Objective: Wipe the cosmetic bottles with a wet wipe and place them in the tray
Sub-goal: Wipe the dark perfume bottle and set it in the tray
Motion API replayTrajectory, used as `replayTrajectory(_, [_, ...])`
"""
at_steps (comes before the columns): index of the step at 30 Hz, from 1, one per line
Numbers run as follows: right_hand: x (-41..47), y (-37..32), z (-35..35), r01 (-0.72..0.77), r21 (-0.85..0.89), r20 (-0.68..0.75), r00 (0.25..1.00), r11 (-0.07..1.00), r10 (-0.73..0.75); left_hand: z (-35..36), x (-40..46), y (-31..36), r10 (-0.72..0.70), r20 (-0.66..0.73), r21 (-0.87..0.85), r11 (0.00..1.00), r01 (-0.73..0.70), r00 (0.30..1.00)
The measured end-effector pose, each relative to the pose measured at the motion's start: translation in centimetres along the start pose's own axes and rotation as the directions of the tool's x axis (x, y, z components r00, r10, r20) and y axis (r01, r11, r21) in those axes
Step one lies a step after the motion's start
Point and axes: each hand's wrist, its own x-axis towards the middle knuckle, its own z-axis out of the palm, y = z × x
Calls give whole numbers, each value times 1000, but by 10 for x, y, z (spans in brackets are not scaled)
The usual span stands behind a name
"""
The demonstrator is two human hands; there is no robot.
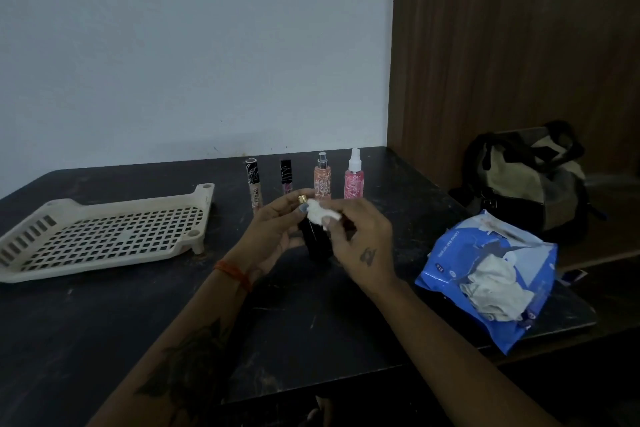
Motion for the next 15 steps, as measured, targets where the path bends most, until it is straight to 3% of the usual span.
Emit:
replayTrajectory(4, [-4, 0, 1, 24, -4, 164, 986, 1000, -23, 0, 0, 0, 13, -31, 26, 1000, -12, 999])
replayTrajectory(7, [-1, 2, 0, -75, -36, 72, 994, 997, 78, -2, -1, 0, -4, -40, 14, 1000, 5, 999])
replayTrajectory(10, [0, 2, -1, -58, -48, -21, 998, 997, 57, -2, 0, 0, -15, -53, 0, 1000, 15, 998])
replayTrajectory(15, [-5, 1, 0, -9, -7, 203, 979, 1000, 11, -2, 0, 0, 4, -82, 4, 1000, -3, 997])
